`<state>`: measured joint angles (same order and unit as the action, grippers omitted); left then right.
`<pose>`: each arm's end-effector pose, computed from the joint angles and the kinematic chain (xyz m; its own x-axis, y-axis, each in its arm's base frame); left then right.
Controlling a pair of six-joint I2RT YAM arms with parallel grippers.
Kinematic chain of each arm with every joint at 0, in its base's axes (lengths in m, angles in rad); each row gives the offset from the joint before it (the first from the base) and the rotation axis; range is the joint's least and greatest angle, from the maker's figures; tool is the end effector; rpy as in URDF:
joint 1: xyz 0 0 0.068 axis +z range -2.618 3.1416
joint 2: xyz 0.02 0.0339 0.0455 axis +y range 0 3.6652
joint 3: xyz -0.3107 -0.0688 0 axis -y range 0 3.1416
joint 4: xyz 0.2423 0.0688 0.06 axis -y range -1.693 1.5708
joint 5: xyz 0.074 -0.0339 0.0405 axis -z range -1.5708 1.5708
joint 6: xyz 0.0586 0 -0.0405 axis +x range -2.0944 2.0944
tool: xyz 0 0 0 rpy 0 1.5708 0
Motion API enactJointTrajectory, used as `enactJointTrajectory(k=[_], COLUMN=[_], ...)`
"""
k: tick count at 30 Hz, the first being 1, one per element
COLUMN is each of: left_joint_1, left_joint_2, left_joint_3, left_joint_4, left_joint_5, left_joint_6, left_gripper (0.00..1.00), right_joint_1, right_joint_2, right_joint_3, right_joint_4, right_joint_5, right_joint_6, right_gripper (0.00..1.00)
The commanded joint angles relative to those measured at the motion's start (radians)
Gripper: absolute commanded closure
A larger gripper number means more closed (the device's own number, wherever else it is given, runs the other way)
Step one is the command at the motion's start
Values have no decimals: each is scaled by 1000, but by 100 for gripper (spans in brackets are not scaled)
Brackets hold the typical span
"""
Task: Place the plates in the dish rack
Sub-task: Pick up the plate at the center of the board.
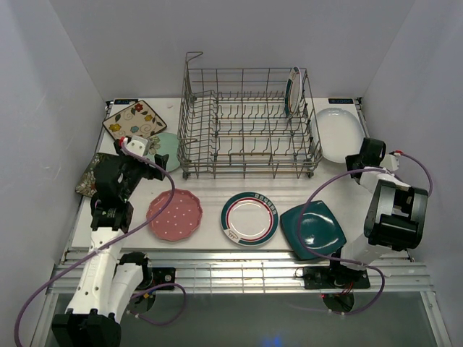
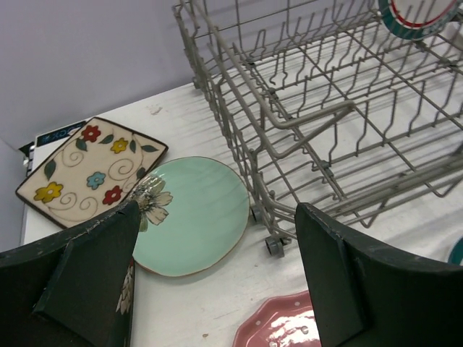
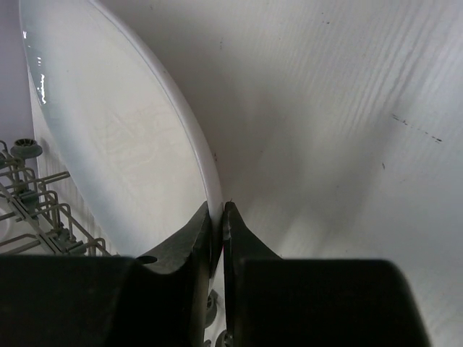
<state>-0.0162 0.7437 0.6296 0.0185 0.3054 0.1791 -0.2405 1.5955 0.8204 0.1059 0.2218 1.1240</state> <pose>0.1679 -0.0203 0.3435 -0.0379 0.1705 -0.9846 0.3267 0.9333 0.1491 0.3326 -0.0948 0.2160 0.1003 0.8812 -0.4620 0.7162 0.2583 0.6484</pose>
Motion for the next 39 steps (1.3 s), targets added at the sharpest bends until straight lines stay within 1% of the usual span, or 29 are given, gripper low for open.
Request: enactJointTrajectory(k=[1,3,5,12,14,21,23,26,28,29,31,32,33,34,35,37,38,39], left_joint_1=[1,1,1,1,1,1,1,-8,-21,-45,-85,-144,-177,-215,-284,-333,-373,-384], left_joint_2=[-23,-17,-3,36,34,55,83,130,158,169,203,213,230,238,244,266,276,290], left_joint_3=[62,76,91,162,176,251,278,314,334,347,360,369,371,372,371,375,380,401], left_joint_4=[-43,-60,-69,-107,-112,-106,-101,-81,-63,-57,-38,-38,-38,-37,-38,-34,-31,-31], left_joint_5=[112,170,242,411,477,635,702,747,748,742,687,657,625,554,522,442,420,407], left_joint_6=[17,28,81,181,198,171,169,135,109,102,95,102,115,131,167,195,200,200], left_gripper=[2,2,2,2,2,2,2,2,2,2,2,2,2,2,2,2,2,2], right_joint_1=[-2,-3,-3,-3,-5,-5,-5,-5,-5,-5,-5,-5,-3,-5,-5,-5,-5,-5], right_joint_2=[-87,-103,-130,-221,-247,-308,-339,-393,-439,-456,-503,-519,-532,-554,-563,-583,-588,-589], right_joint_3=[19,20,19,0,2,8,6,-7,-13,-15,-17,-17,-17,-17,-20,-23,-23,-20], right_joint_4=[-6,-31,-55,-104,-159,-284,-327,-374,-403,-434,-468,-495,-509,-521,-543,-557,-567,-587], right_joint_5=[42,50,57,60,60,68,71,85,105,129,155,178,188,195,205,208,211,211], right_joint_6=[-27,-35,-49,-101,-107,-119,-116,-102,-92,-89,-78,-73,-70,-69,-64,-67,-69,-70], right_gripper=[92,92,92,92,92,92,92,92,92,92,92,92,92,92,92,92,92,92])
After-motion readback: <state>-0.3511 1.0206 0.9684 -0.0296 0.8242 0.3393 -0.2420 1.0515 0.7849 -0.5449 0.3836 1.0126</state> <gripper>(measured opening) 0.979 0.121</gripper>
